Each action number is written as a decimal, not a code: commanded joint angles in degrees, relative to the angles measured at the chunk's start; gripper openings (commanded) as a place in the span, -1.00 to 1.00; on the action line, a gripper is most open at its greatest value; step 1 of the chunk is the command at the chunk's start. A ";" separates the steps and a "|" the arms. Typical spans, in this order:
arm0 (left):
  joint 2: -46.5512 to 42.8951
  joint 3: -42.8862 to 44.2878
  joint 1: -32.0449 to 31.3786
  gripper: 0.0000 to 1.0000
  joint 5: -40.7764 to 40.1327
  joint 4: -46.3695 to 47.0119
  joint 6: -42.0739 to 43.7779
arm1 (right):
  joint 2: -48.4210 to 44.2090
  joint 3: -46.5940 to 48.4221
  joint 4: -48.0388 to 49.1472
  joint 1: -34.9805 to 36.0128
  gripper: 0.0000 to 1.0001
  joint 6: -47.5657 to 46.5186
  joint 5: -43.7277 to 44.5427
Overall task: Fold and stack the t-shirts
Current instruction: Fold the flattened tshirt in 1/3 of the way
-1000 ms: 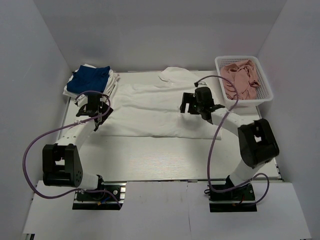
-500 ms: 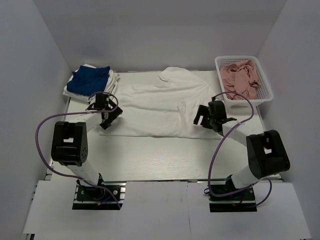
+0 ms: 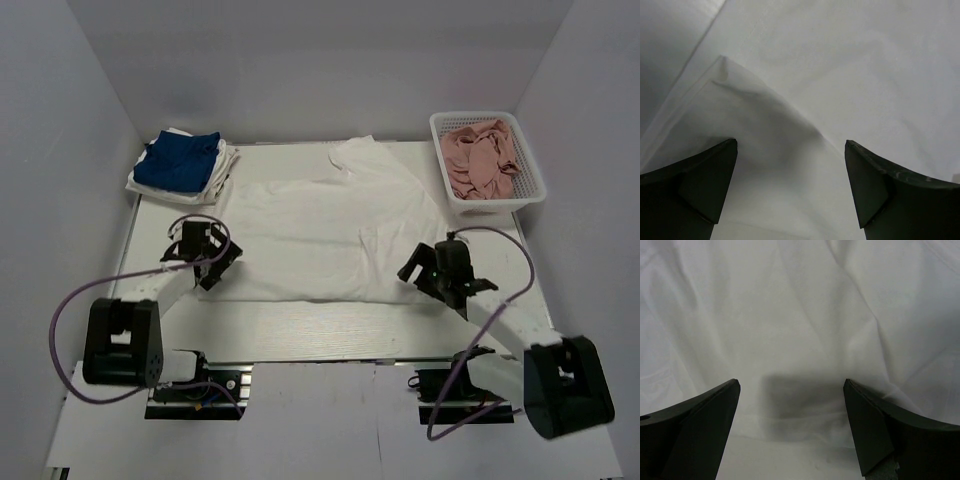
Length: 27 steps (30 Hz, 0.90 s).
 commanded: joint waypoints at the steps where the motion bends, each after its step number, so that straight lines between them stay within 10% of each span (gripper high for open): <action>1: -6.54 -7.26 -0.75 0.98 4.27 -13.63 -2.11 | -7.75 -3.94 -19.06 0.19 0.81 3.66 2.71; 5: -19.39 -8.07 -0.76 0.98 5.43 -21.96 -2.65 | -23.20 -4.13 -24.54 0.10 0.81 3.41 1.40; 12: -27.68 1.95 -0.76 0.98 -5.29 -23.25 -1.16 | -21.77 3.86 -18.86 0.45 0.81 -5.37 -0.18; 27: 14.14 40.24 -0.76 0.98 -14.26 -15.92 11.32 | 12.60 36.47 -0.81 0.54 0.81 -13.02 7.90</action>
